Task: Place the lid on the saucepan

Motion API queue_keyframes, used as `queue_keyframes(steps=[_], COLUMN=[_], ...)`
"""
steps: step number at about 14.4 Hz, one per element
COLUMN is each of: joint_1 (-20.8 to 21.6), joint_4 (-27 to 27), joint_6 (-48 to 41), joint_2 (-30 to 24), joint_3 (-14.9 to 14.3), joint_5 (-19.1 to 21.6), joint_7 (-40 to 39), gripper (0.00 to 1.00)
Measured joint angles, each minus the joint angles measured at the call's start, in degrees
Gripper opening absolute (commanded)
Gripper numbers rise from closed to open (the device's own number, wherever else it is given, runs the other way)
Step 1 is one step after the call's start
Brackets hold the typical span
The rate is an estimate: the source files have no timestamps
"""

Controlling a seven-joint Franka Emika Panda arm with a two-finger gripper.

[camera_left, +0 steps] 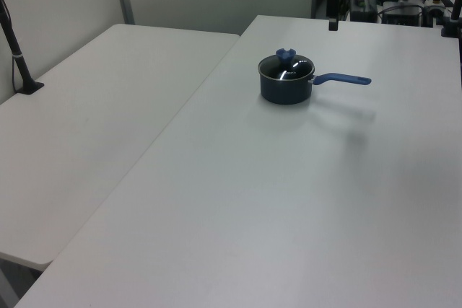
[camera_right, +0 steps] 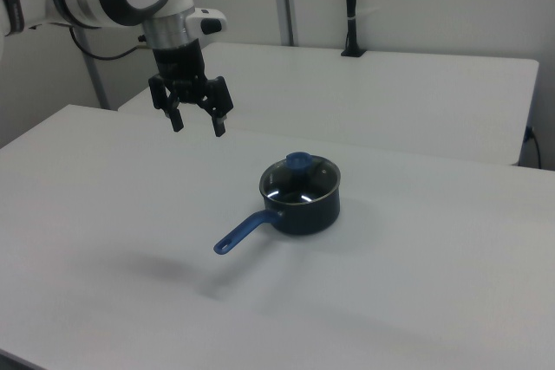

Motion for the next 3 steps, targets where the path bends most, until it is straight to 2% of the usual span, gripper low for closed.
queue_keyframes(steps=[3], joint_1=[0.0], joint_4=[-0.5], joint_6=[0.0], joint_2=[0.0], joint_3=[0.0], joint_5=[-1.9], joint_7=[0.1], gripper=[1.0])
